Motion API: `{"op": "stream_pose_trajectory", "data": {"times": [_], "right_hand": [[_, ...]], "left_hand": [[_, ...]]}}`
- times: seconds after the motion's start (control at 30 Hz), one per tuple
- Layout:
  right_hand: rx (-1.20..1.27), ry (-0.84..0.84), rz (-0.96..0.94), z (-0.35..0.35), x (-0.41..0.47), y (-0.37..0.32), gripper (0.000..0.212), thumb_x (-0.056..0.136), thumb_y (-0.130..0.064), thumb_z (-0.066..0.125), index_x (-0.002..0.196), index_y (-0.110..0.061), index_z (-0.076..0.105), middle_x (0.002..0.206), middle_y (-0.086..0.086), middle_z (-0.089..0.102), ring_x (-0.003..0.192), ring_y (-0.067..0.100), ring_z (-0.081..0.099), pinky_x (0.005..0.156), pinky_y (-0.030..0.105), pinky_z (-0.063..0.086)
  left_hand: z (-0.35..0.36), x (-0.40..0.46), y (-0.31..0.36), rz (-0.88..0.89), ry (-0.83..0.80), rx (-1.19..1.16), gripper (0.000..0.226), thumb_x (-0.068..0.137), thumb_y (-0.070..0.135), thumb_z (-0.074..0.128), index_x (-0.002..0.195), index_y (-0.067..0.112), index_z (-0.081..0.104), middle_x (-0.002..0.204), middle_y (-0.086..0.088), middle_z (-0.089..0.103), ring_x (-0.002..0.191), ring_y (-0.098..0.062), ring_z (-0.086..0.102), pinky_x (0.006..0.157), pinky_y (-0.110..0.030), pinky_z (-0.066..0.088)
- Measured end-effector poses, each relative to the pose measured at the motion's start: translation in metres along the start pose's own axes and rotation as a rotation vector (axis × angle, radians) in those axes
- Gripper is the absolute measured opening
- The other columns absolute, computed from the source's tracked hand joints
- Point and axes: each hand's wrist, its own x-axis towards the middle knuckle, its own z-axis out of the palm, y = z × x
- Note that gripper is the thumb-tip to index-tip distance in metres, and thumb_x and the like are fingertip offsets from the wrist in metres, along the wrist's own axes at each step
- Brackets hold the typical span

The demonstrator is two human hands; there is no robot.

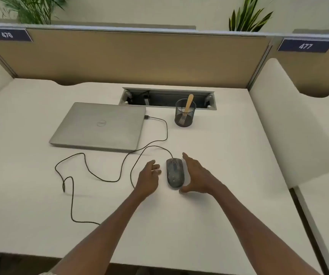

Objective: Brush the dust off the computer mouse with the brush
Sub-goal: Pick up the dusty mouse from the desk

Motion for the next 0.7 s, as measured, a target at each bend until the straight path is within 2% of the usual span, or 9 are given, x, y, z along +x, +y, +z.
{"op": "stream_pose_trajectory", "data": {"times": [0.07,0.23,0.4,0.53,0.7], "right_hand": [[0.027,0.012,-0.020,-0.004,0.007,0.003,0.137,0.065,-0.042,0.090,0.161,-0.018,-0.005,0.167,-0.003,0.016,0.151,0.018,0.021,0.116,0.035,0.034],[0.056,0.003,-0.018,0.001,0.017,0.011,0.142,0.060,-0.043,0.092,0.160,-0.018,-0.005,0.165,-0.002,0.025,0.149,0.022,0.025,0.116,0.034,0.032],[0.049,0.022,-0.056,0.003,0.023,0.014,0.143,0.058,-0.046,0.092,0.160,-0.021,-0.006,0.163,-0.005,0.028,0.147,0.022,0.024,0.115,0.035,0.028],[0.066,0.033,-0.073,0.006,0.024,0.014,0.142,0.059,-0.044,0.091,0.160,-0.025,-0.006,0.161,-0.006,0.030,0.145,0.021,0.024,0.115,0.036,0.026],[0.085,0.045,-0.082,0.008,0.022,0.012,0.139,0.059,-0.042,0.091,0.159,-0.027,-0.005,0.158,-0.006,0.033,0.144,0.020,0.025,0.115,0.034,0.026]], "left_hand": [[0.004,0.004,0.002,-0.044,0.015,-0.065,0.045,0.099,0.004,0.042,0.144,0.008,0.042,0.137,-0.007,0.061,0.115,-0.020,0.064,0.096,-0.033,0.050],[0.013,0.004,0.006,-0.127,0.042,-0.182,0.046,0.098,0.000,0.040,0.143,0.007,0.044,0.134,-0.005,0.062,0.112,-0.017,0.065,0.083,-0.020,0.048],[0.019,0.004,0.009,-0.171,0.053,-0.281,0.045,0.097,-0.001,0.041,0.142,0.005,0.046,0.133,-0.008,0.062,0.116,-0.020,0.065,0.100,-0.033,0.052],[0.022,0.001,0.011,-0.180,0.049,-0.319,0.043,0.099,-0.001,0.038,0.141,0.005,0.046,0.131,-0.006,0.063,0.117,-0.018,0.065,0.099,-0.030,0.052],[0.024,-0.001,0.011,-0.192,0.047,-0.369,0.043,0.100,0.000,0.039,0.141,0.003,0.047,0.125,-0.004,0.066,0.114,-0.016,0.066,0.103,-0.036,0.052]]}}
